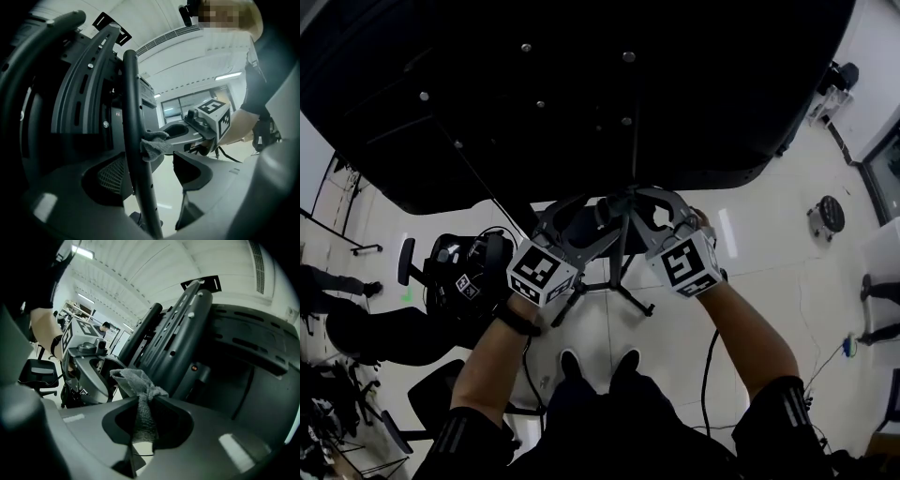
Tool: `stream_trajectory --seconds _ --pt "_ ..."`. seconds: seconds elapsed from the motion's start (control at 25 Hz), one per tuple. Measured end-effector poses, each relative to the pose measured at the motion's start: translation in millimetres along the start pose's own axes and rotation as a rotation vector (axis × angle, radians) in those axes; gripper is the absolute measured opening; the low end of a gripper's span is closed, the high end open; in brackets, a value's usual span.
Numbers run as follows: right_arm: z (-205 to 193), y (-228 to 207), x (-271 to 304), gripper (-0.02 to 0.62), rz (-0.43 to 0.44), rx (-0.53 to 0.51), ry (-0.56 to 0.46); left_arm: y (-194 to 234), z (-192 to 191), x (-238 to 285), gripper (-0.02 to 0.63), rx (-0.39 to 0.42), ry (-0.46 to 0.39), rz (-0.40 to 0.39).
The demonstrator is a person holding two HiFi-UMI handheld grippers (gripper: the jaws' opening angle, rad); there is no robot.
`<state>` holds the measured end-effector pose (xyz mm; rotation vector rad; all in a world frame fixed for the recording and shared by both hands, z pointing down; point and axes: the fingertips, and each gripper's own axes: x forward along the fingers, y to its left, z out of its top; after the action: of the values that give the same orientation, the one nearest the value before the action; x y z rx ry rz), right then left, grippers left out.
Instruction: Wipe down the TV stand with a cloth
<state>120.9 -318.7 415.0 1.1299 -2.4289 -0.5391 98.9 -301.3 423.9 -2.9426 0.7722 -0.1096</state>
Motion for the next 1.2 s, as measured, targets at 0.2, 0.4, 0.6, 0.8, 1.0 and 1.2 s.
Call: stream_trajectory --seconds 0.2,0.4,0.6,0.8,1.0,1.2 --pt "-31 23 11 0.044 0.037 0.038 0.026 3 -39 0 0.347 -0.023 0.021 -0.004" --pt "-72 47 21 0.044 0.065 0.061 0.08 2 -79 2 0.348 -0.048 0.06 -0.007" --pt "-115 71 31 0.044 0.09 0.099 0.138 2 -120 3 0.348 -0.084 0.105 -0.006" --pt "-152 95 42 0.044 0.12 0.135 0.181 1 -169 7 0.347 -0.118 0.159 0.002" --pt "-199 117 49 0.044 0.151 0.17 0.227 1 -219 11 0.347 -0.187 0.209 0.009" --pt "-240 141 61 0.044 0.18 0.182 0.273 5 -268 10 0.347 -0.214 0.25 0.014"
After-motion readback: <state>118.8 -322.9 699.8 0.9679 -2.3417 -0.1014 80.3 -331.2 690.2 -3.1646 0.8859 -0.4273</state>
